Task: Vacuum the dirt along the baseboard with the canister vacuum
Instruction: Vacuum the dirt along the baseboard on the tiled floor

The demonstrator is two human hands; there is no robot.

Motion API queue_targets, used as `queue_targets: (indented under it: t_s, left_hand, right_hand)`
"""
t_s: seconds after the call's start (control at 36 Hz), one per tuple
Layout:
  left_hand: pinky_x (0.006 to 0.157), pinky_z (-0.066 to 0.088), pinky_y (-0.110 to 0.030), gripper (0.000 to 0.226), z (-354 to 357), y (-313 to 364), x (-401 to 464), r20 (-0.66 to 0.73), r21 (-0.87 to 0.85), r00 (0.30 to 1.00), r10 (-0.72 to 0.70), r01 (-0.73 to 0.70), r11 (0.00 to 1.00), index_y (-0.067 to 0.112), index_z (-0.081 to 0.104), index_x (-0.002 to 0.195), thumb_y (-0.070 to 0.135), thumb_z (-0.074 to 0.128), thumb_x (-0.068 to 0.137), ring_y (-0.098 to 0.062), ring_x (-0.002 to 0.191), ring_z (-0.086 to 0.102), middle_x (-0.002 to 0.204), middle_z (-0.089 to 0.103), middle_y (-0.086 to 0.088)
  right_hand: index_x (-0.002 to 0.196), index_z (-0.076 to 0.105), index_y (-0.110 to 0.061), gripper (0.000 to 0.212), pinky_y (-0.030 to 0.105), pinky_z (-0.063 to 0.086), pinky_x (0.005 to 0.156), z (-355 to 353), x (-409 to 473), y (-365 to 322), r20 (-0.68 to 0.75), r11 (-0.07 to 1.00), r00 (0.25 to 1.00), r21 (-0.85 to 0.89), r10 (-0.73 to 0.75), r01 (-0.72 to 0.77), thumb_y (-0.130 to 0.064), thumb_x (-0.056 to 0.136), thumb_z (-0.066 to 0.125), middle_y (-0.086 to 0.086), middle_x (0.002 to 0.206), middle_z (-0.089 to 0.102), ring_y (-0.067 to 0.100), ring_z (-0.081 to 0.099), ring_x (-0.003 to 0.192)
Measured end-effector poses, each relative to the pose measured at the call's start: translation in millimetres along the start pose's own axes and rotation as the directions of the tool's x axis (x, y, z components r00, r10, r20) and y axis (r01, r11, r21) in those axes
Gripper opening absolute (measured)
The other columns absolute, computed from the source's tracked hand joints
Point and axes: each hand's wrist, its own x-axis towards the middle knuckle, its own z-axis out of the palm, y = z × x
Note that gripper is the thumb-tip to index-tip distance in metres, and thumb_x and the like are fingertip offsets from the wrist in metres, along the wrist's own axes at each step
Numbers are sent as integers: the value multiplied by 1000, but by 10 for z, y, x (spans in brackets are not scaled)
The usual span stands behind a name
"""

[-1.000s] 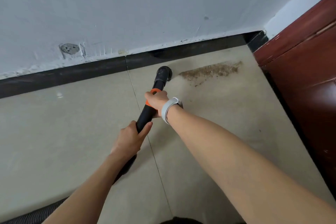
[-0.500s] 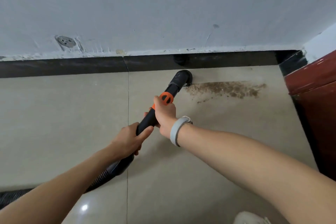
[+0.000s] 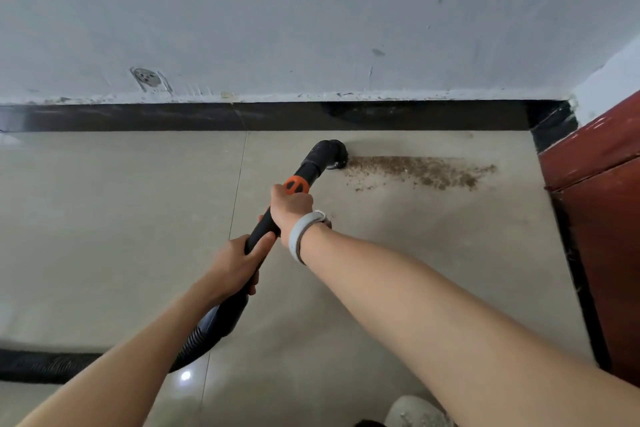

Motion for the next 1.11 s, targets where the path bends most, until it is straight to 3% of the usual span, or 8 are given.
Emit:
queue_targets:
  t_s: [0.11,0.25,0.44,0.64,0.75,0.83,0.94,1.11]
  left_hand:
    - [50,47,-30,44,171,-69,-49,-77,-64,997,6,-11,998,8,44,72,44,48,97,-21,39,57,44,57,-3]
    - [51,48,-29,44,281,42,-105,-64,-74,998,26,-31,997,9,45,72,45,47,97,-21,40,57,47,58,-5]
    - [48,46,-27,45,376,102,-53,-38,-101,998,50,-54,993,8,45,72,45,46,97,-19,36,55,47,57,-5]
    - [46,46,-26,45,438,212,5,29,-89,995,91,-88,992,8,44,73,44,45,98,-18,36,56,46,56,-6]
    - [42,45,-25,44,543,318,30,59,-99,992,112,-106,989,9,44,73,44,46,98,-20,36,54,50,56,-8]
    - [39,43,-21,44,618,373,52,79,-80,989,125,-119,990,8,44,73,45,46,98,-17,34,54,50,56,-8]
    - [41,44,-23,45,679,451,92,115,-46,983,140,-136,990,8,45,74,47,45,98,-17,35,54,51,57,-8]
    - [45,45,-26,46,788,577,137,147,-11,976,158,-158,987,10,44,74,49,45,97,-20,38,56,54,59,-9]
  right_hand:
    - [114,49,-8,43,41,52,89,-68,-16,36,-15,995,1000,-99,-9,7,-39,84,50,8,98,64,25,63,87]
    - [99,49,-9,32,41,51,92,-228,-27,-36,-17,973,999,-227,-36,31,-38,87,49,5,77,51,23,54,77]
    - [86,46,-9,31,43,53,89,-327,117,-28,-50,958,997,-284,-62,46,-40,86,47,8,84,60,26,61,84]
    - [76,41,-10,29,44,52,91,-465,184,-88,-115,946,989,-319,-94,52,-36,88,45,9,82,52,28,58,88]
    - [93,51,-6,28,43,51,92,-666,249,-62,-123,952,976,-272,-179,141,-33,89,47,10,99,58,28,58,94]
    - [101,45,-15,13,44,50,94,-807,282,-41,-101,946,949,-164,-298,280,-20,91,53,11,102,54,31,58,96]
    - [99,43,-17,14,50,50,95,-908,280,-32,-128,956,951,-129,-280,264,-21,90,54,13,103,56,38,60,108]
    - [102,42,-16,14,40,49,93,-1149,270,-56,-162,956,944,-116,-287,270,-21,94,53,10,104,53,26,55,94]
